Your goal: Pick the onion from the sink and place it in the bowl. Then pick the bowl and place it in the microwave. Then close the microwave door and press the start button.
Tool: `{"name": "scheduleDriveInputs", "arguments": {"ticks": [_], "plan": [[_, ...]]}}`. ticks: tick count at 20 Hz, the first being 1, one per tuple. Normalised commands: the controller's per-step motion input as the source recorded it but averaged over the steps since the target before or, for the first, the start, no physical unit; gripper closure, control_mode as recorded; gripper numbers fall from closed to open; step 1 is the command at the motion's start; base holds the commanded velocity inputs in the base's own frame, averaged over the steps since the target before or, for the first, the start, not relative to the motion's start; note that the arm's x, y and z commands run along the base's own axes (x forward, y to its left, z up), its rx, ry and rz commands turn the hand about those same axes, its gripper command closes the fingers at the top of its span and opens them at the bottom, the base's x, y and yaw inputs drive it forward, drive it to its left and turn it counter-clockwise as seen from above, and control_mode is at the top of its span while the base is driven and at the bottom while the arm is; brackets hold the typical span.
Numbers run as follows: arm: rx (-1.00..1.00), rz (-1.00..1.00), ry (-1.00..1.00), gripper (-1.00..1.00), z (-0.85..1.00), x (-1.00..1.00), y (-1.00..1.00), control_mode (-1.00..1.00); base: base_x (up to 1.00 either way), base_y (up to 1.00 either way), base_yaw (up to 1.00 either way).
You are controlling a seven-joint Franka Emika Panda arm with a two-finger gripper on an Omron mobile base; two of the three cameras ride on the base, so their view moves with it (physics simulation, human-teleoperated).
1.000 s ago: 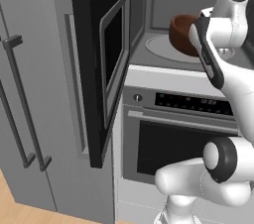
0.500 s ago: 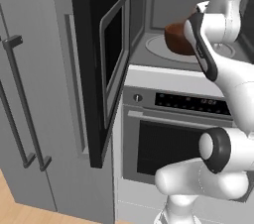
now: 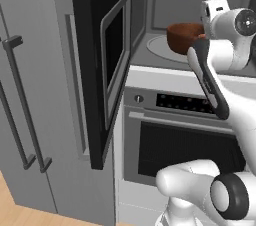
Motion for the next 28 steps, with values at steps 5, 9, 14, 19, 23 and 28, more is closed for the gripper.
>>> {"name": "scheduleDriveInputs", "arguments": {"ticks": [5, 9, 14, 19, 23, 28], "plan": [[-0.11, 0.03, -0.05, -1.0, 0.99, -1.0, 0.08, -1.0, 0.0, 0.0, 0.0], [0.05, 0.07, 0.0, -1.0, 0.47, -1.0, 0.0, -1.0, 0.0, 0.0, 0.0], [0.13, 0.11, -0.23, -1.0, 0.01, -1.0, 0.04, -1.0, 0.0, 0.0, 0.0], [0.12, 0.13, -0.18, -1.0, 0.0, -1.0, 0.39, -1.0, 0.0, 0.0, 0.0], [0.08, 0.0, 0.03, -1.0, 0.0, -1.0, 0.7, -1.0, 0.0, 0.0, 0.0], [0.02, 0.05, 0.2, -1.0, 0.02, -1.0, 0.47, -1.0, 0.0, 0.0, 0.0]]}}
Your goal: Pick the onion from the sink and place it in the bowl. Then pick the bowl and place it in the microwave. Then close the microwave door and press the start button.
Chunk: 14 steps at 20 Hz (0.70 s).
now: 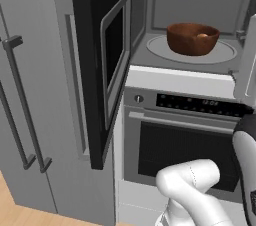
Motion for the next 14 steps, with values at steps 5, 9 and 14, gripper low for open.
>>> {"name": "scheduleDriveInputs", "arguments": {"ticks": [5, 9, 14], "plan": [[0.01, 0.02, 0.13, -1.0, 0.02, -1.0, 0.43, -1.0, 0.0, 0.0, 0.0], [0.0, 0.01, 0.09, -1.0, -0.05, -1.0, 0.56, -1.0, 0.0, 0.0, 0.0], [0.0, 0.0, -0.02, -1.0, -0.24, -0.89, 0.83, -1.0, 0.0, 0.0, 0.0]]}}
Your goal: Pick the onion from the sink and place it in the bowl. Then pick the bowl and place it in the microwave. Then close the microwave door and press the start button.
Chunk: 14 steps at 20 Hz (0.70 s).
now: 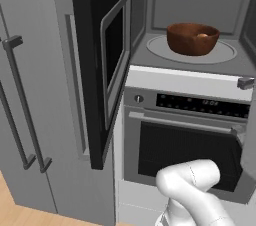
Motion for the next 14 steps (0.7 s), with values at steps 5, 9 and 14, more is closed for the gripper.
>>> {"name": "scheduleDriveInputs", "arguments": {"ticks": [5, 9, 14], "plan": [[0.0, -0.11, -0.11, -1.0, -0.33, -0.36, 0.81, -1.0, 0.0, 0.0, 0.0], [0.01, -0.11, -0.1, -1.0, -0.42, -0.25, 0.73, -1.0, 0.0, 0.0, 0.0], [0.0, -0.1, 0.0, -1.0, -0.46, 0.16, 0.65, -1.0, 0.0, 0.0, 0.0]]}}
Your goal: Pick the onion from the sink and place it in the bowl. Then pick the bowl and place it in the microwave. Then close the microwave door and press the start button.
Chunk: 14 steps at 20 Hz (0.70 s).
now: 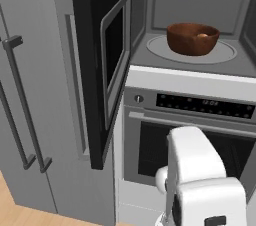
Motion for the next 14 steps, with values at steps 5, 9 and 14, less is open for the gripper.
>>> {"name": "scheduleDriveInputs", "arguments": {"ticks": [5, 9, 14], "plan": [[-0.01, -0.11, -0.03, -1.0, -0.36, 0.13, 0.77, -1.0, 0.0, 0.0, 0.0], [-0.01, -0.1, -0.01, -1.0, -0.2, 0.19, 0.7, -1.0, 0.0, 0.0, 0.0], [0.0, -0.05, -0.09, -1.0, -0.55, 0.34, 0.59, -1.0, 0.0, 0.0, 0.0]]}}
